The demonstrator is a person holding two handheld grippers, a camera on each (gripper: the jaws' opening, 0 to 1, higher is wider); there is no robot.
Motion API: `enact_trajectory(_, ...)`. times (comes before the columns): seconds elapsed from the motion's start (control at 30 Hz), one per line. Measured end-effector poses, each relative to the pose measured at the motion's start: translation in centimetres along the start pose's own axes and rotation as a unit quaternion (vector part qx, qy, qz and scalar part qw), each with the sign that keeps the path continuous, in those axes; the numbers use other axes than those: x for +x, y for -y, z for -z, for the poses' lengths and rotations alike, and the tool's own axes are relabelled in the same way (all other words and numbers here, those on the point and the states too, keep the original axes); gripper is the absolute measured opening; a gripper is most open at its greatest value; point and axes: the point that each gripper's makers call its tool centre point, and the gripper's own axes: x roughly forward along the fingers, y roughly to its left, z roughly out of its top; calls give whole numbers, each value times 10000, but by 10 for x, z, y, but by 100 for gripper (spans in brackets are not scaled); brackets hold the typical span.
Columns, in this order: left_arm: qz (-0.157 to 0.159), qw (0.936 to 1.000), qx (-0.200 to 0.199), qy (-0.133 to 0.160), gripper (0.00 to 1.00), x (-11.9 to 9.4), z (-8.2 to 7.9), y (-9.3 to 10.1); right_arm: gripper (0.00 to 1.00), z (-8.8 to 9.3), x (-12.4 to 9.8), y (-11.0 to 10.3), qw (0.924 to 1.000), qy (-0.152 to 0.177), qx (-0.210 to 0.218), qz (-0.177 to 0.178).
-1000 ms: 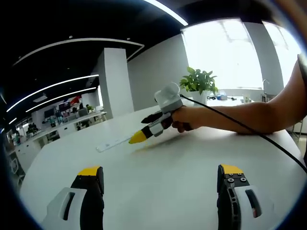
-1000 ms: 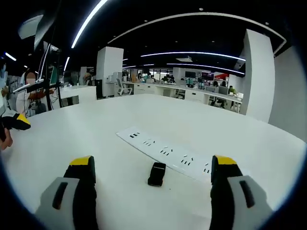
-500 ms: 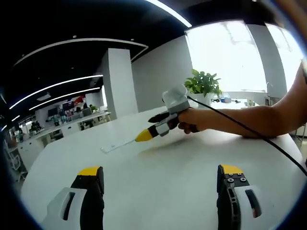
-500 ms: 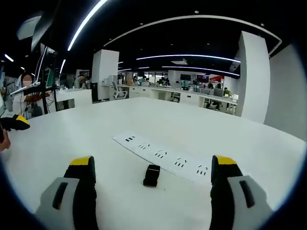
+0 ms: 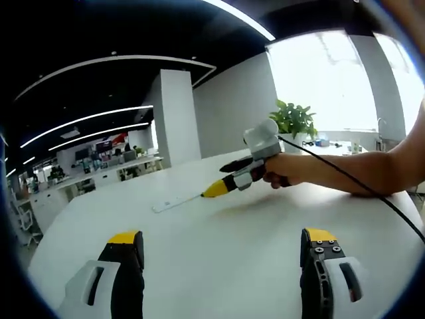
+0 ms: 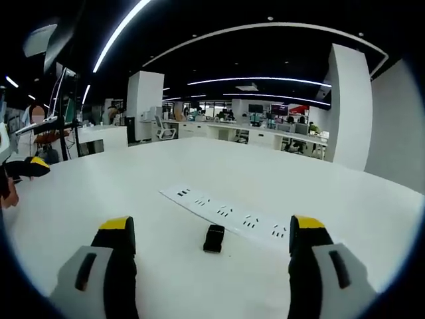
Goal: Snap the two parts of the plastic buckle together until the buckle closes and remains connected.
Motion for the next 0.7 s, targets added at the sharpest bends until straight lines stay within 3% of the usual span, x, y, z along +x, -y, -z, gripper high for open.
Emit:
enact_trajectory(0.1, -118, 9998, 30, 139, 99, -2, -4, -6, 95, 2, -3, 2, 10000, -17, -16, 14)
enact_trajectory(0.33, -171, 9998, 61, 99, 99, -1, 0, -10, 94, 2, -7, 2, 10000, -29, -58, 23)
enact_trajectory(0.53, -69, 9992, -331, 231, 99, -2, -2, -14, 93, 0, -10, 1, 10000, -3, -47, 46)
enact_trajectory(0.7, -70, 9991, -330, 238, 99, -2, -3, -13, 91, 0, -12, 0, 10000, 2, -35, 48)
